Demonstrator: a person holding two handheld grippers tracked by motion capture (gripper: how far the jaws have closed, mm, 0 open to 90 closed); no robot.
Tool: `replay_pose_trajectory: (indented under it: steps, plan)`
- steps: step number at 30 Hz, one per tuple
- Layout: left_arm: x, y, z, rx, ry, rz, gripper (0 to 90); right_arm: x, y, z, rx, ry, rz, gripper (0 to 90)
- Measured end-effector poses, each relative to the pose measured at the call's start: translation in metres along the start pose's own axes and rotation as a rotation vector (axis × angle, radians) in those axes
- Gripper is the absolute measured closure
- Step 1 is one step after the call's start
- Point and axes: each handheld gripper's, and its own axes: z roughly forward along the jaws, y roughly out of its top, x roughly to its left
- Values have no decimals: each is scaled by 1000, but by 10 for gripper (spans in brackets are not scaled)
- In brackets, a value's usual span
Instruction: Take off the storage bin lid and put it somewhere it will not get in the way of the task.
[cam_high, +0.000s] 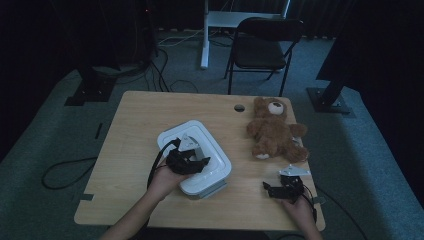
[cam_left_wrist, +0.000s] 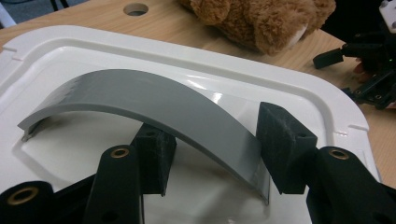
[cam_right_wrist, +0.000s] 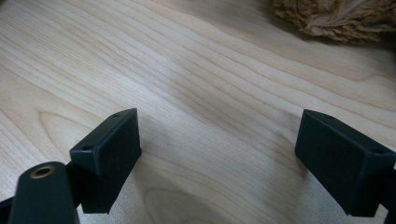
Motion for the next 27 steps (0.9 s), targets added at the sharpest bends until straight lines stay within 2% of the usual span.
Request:
replay_pose_trajectory:
  steps: [6, 9, 12, 21, 27]
  plan:
    - [0, -1, -1, -17, -29, -24, 548, 0, 0, 0, 0, -1, 0, 134]
    - [-1, 0, -6, -29, -47, -12, 588, 0, 0, 0, -1, -1, 1, 134]
    - [-4, 3, -15, -60, -75, 3, 632, 0, 0, 0, -1, -1, 0, 134]
    - [-9, 12, -40, -152, -178, -22, 782, 0, 0, 0, -1, -3, 3, 135]
    - [-15, 15, -53, -158, -222, 9, 850, 0, 0, 0, 0, -4, 4, 135]
